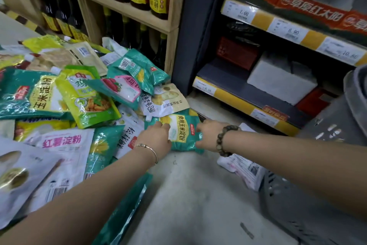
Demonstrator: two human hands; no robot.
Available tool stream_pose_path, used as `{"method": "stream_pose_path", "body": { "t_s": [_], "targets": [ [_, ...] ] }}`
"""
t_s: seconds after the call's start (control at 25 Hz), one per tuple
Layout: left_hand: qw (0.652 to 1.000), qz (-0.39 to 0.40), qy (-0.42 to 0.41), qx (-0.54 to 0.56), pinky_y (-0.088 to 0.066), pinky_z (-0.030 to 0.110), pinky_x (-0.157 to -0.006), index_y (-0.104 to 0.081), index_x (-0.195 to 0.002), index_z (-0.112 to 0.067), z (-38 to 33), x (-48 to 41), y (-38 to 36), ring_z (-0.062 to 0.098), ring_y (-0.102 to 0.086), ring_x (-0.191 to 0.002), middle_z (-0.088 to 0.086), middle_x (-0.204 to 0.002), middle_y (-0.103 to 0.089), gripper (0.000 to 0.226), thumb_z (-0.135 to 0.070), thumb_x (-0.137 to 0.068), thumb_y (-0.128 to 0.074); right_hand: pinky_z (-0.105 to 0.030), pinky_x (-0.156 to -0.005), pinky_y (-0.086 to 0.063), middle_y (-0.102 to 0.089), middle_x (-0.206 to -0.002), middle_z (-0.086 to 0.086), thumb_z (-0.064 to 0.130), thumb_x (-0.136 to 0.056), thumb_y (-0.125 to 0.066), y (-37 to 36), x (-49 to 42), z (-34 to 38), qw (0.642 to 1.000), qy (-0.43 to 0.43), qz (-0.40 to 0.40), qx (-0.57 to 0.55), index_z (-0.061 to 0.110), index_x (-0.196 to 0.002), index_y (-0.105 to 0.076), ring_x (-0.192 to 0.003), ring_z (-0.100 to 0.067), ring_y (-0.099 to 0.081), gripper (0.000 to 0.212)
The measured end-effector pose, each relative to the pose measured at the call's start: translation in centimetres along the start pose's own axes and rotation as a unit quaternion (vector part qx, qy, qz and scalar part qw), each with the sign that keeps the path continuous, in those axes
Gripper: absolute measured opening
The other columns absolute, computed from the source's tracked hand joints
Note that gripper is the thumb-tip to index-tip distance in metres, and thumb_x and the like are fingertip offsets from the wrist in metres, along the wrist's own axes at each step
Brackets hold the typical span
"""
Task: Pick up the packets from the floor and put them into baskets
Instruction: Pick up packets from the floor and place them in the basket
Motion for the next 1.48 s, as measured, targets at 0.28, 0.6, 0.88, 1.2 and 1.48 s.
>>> {"method": "stream_pose_path", "body": {
  "t_s": [0.28, 0.6, 0.88, 1.2, 1.48],
  "targets": [
    [0.994, 0.042, 0.045, 0.086, -0.045, 0.034, -0.088, -0.043, -0.132, -0.02, 4.0, 3.5, -4.3, 0.028, -0.052, -0.112, 0.007, -0.127, -0.048, 0.046, -0.024, -0.087, -0.049, -0.032, -0.089, -0.046, -0.053, -0.124, -0.012, 0.038, -0.087, -0.051, -6.2, -6.9, 2.4, 0.997, -0.001, 0.042, -0.062, 0.011, -0.126, -0.049, -0.109, -0.029, -0.053, 0.047],
    [0.968, 0.05, 0.098, 0.227, -0.036, 0.018, -0.085, -0.053, -0.128, -0.024, 6.9, 6.1, -5.5, 0.018, -0.054, -0.109, 0.003, -0.125, -0.053, 0.041, -0.02, -0.087, -0.056, -0.036, -0.102, -0.038, -0.04, -0.143, -0.012, 0.041, -0.088, -0.058, -7.2, -17.2, -1.8, 0.973, -0.063, -0.068, -0.213, 0.017, -0.139, -0.039, -0.126, -0.029, -0.044, 0.059],
    [0.927, 0.023, 0.118, 0.356, -0.044, 0.02, -0.077, -0.059, -0.114, -0.021, 7.4, 6.2, -5.5, 0.013, -0.058, -0.084, -0.002, -0.103, -0.06, 0.03, -0.007, -0.087, -0.057, -0.037, -0.096, -0.046, -0.053, -0.133, -0.01, 0.063, -0.063, -0.072, -12.9, -14.9, -4.8, 0.963, -0.101, 0.1, -0.23, 0.016, -0.135, -0.044, -0.115, -0.026, -0.055, 0.091],
    [0.695, 0.047, 0.31, 0.647, -0.048, 0.021, -0.052, -0.055, -0.115, -0.013, 7.7, 8.5, -11.0, 0.01, -0.061, -0.064, 0.002, -0.081, -0.06, 0.034, -0.016, -0.083, -0.067, -0.036, -0.07, -0.056, -0.07, -0.082, -0.006, 0.015, -0.083, -0.066, -11.4, -4.5, -1.9, 0.827, -0.073, -0.081, -0.551, 0.021, -0.077, -0.066, -0.075, -0.02, -0.067, 0.009],
    [0.665, 0.042, 0.228, 0.71, -0.056, 0.034, -0.066, -0.063, -0.104, -0.019, 2.7, 6.2, -9.6, 0.023, -0.071, -0.079, 0.006, -0.094, -0.074, 0.06, -0.038, -0.048, -0.076, -0.042, -0.072, -0.057, -0.072, -0.081, -0.011, 0.014, -0.083, -0.068, -11.1, 3.3, -1.3, 0.629, -0.169, -0.099, -0.753, 0.015, -0.078, -0.066, -0.074, -0.027, -0.068, 0.005]
  ]
}}
Point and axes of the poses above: each hand's wrist, its own x-axis away from the middle knuckle, its own y-axis out of the back of the hand, z = x × y, the point moved 10 cm from there along -x, towards the middle knuckle
